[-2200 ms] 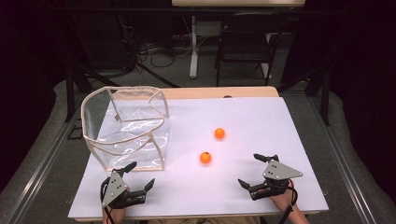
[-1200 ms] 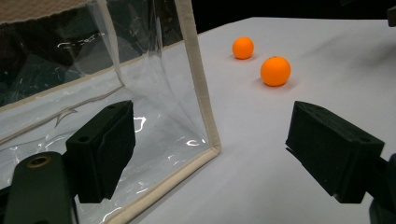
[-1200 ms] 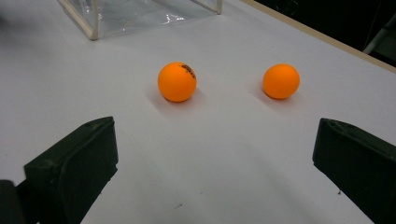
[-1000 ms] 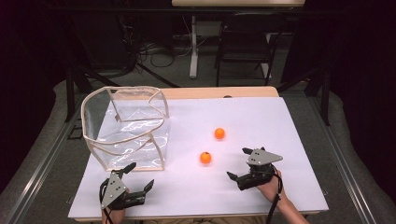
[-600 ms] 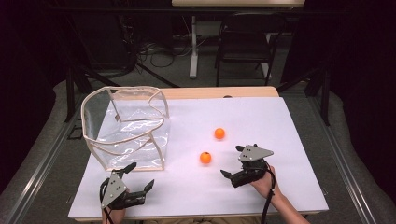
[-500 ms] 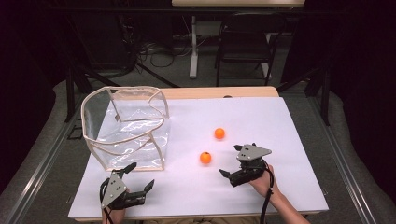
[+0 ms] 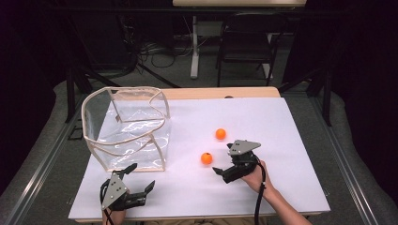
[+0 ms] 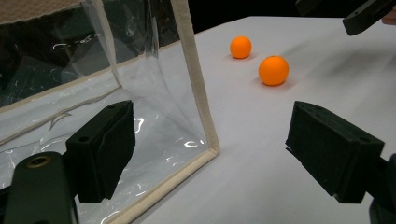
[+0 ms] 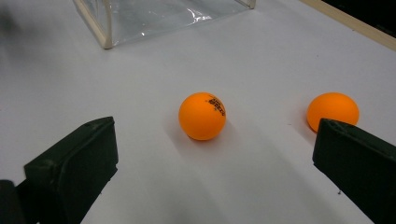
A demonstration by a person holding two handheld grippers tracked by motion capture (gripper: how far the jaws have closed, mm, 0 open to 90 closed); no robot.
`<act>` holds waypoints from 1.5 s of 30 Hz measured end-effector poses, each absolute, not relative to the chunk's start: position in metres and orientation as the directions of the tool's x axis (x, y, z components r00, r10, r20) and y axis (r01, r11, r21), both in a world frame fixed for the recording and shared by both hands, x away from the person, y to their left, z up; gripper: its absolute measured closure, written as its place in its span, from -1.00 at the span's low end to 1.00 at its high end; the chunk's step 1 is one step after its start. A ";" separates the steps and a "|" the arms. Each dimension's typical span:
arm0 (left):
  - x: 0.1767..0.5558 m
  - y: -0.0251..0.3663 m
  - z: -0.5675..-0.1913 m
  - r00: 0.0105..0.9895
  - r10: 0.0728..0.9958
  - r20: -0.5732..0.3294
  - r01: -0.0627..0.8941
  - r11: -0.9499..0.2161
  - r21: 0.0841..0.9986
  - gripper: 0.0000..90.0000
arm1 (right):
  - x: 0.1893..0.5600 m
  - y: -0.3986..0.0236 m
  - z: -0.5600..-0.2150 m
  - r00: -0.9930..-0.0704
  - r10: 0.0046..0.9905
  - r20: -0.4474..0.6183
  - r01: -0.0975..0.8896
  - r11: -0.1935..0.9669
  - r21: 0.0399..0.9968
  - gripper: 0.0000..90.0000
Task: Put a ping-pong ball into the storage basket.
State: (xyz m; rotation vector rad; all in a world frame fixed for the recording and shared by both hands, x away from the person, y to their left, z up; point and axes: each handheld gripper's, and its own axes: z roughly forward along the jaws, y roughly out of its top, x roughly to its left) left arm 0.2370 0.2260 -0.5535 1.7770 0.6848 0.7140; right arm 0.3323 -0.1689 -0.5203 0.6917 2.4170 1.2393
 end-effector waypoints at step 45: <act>0.237 0.227 -0.554 0.656 0.741 0.142 0.108 -0.278 0.954 -0.65 | 0.364 -0.124 -0.545 -0.864 0.504 -0.016 0.323 0.577 0.750 -1.00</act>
